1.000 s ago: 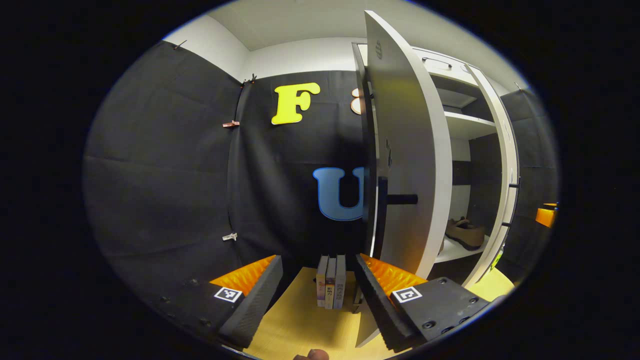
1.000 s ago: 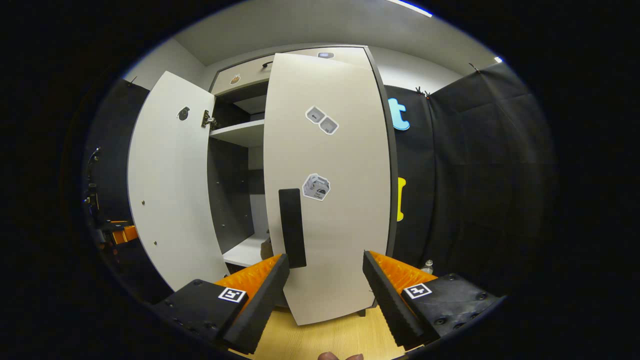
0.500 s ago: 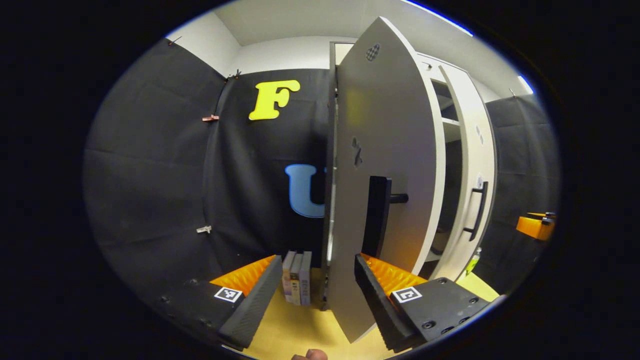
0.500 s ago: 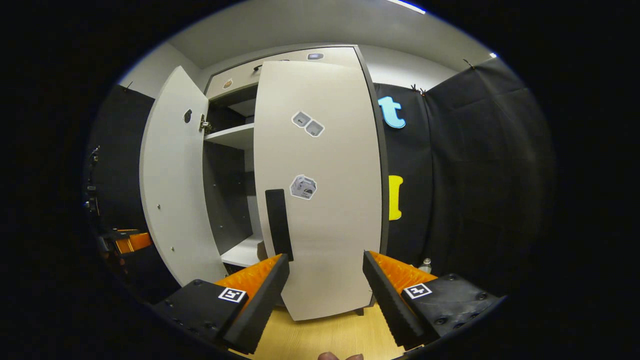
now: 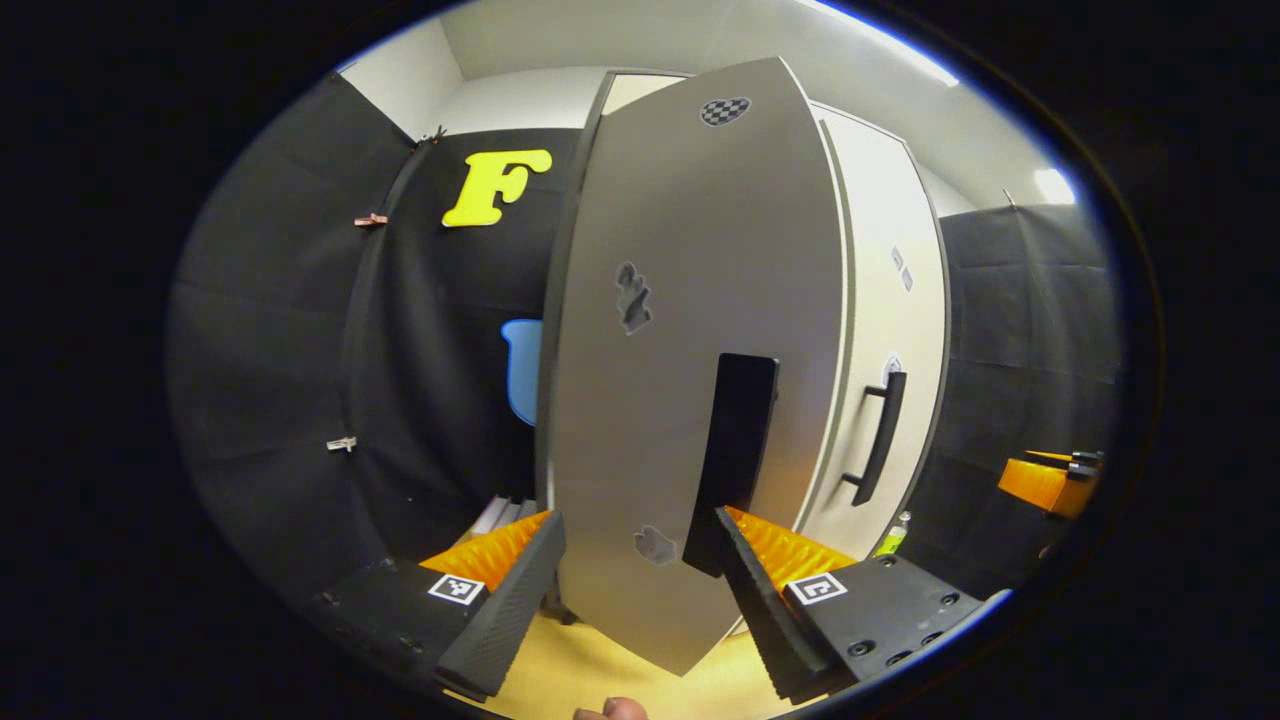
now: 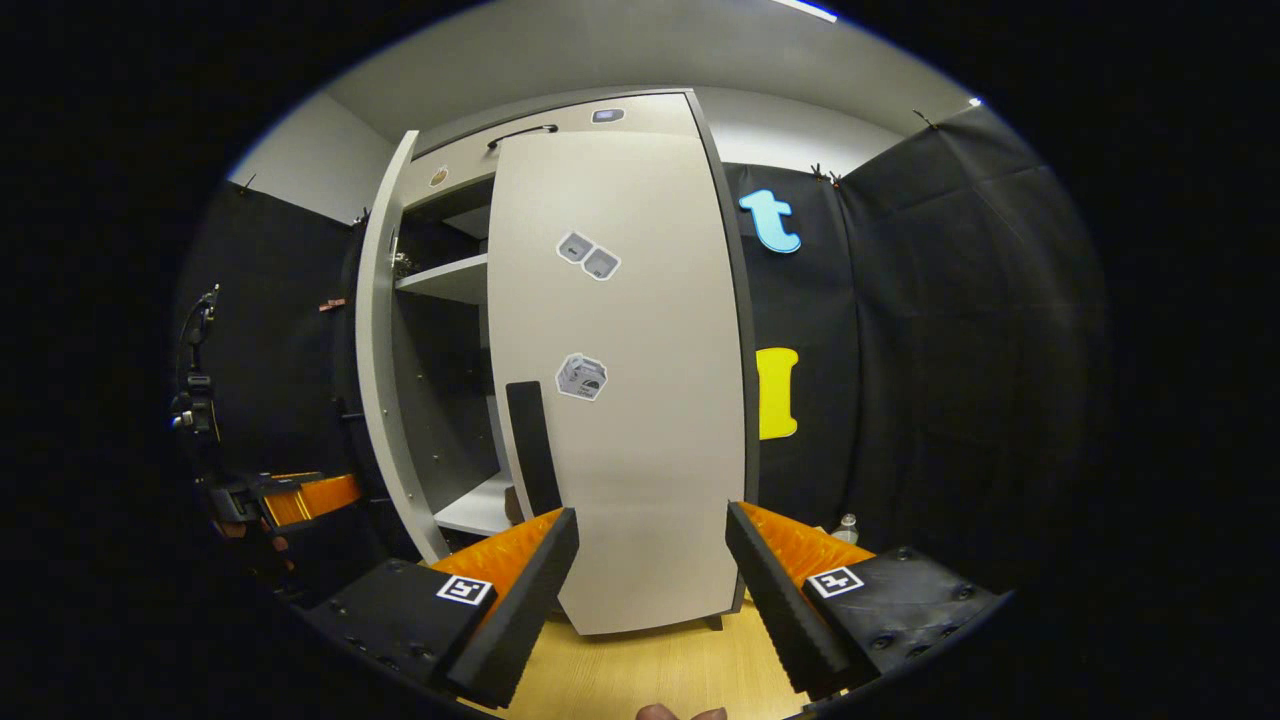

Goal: Grab one shoe with the right hand and put it into the shoe cabinet, grab the other shoe with the left hand and put it into the shoe cabinet; then close the right door with the right hand and the left door with the left hand.

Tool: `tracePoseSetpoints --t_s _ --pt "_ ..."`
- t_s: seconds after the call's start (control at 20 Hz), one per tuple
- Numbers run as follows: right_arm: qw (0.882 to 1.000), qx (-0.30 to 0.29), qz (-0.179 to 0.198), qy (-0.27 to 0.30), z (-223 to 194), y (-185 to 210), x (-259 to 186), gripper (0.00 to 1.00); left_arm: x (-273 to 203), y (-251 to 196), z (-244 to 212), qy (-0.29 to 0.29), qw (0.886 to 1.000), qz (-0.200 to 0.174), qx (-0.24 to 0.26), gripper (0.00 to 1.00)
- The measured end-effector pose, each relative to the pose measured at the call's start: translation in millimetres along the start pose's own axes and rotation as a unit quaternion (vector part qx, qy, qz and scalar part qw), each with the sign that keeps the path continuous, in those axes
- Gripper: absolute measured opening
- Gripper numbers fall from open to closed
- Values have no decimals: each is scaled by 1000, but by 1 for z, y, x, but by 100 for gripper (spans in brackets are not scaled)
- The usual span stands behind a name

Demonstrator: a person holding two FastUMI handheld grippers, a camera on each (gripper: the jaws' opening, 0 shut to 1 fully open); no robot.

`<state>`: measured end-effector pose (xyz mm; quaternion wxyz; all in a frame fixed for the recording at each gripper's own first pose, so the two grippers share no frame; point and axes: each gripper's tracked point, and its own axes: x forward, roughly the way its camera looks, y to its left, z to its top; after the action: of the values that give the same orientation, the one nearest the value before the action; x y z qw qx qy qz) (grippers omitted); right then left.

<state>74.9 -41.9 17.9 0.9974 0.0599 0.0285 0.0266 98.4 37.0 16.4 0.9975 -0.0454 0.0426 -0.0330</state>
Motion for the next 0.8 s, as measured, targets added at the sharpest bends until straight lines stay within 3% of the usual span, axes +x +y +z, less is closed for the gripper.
tracePoseSetpoints --t_s 0.4,0.8 --pt "1000 3 -10 -1 1 4 -1 98 33 -29 1 -4 1000 -5 -8 94" --pt "1000 5 2 2 1 7 -1 98 38 -32 5 -18 1000 17 -1 93"
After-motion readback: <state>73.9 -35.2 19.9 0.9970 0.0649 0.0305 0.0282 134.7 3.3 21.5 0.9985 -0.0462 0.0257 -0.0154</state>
